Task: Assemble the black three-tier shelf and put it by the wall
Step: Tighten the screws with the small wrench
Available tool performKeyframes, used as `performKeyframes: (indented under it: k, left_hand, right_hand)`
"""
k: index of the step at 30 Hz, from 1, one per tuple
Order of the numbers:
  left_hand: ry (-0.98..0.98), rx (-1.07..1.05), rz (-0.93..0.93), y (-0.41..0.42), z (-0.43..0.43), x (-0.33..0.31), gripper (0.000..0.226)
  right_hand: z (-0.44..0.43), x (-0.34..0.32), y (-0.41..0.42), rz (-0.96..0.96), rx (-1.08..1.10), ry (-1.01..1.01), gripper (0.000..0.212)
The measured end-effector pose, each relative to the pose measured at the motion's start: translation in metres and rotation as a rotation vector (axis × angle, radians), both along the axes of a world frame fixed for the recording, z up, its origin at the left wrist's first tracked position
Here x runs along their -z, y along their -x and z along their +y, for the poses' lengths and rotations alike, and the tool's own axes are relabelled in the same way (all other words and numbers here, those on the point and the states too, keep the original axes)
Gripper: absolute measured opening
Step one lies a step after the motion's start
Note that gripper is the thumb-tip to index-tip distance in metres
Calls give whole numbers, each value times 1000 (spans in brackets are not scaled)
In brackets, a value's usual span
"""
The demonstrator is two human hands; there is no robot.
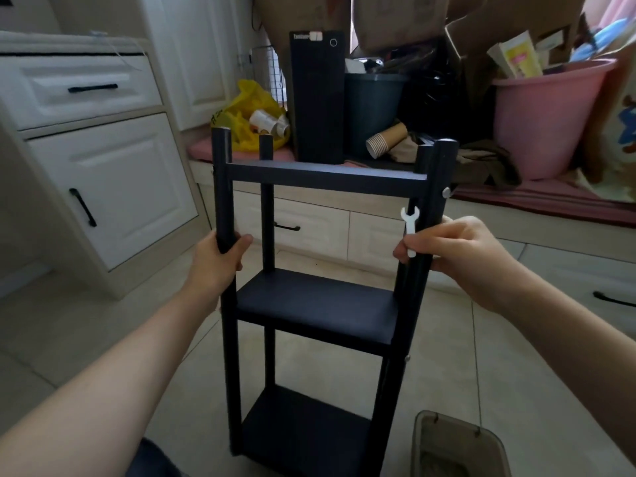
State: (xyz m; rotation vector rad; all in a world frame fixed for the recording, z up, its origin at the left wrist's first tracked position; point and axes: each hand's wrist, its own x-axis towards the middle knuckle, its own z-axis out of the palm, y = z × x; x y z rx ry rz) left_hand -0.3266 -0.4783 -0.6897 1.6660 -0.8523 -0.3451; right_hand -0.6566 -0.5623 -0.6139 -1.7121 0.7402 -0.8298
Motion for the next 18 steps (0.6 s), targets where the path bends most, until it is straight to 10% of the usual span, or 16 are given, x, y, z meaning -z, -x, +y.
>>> performKeyframes:
  k: [18]
  left_hand:
    - [-99, 64, -35, 8, -11, 4, 10]
  right_hand:
    - [26, -4, -10, 18, -70, 79, 16]
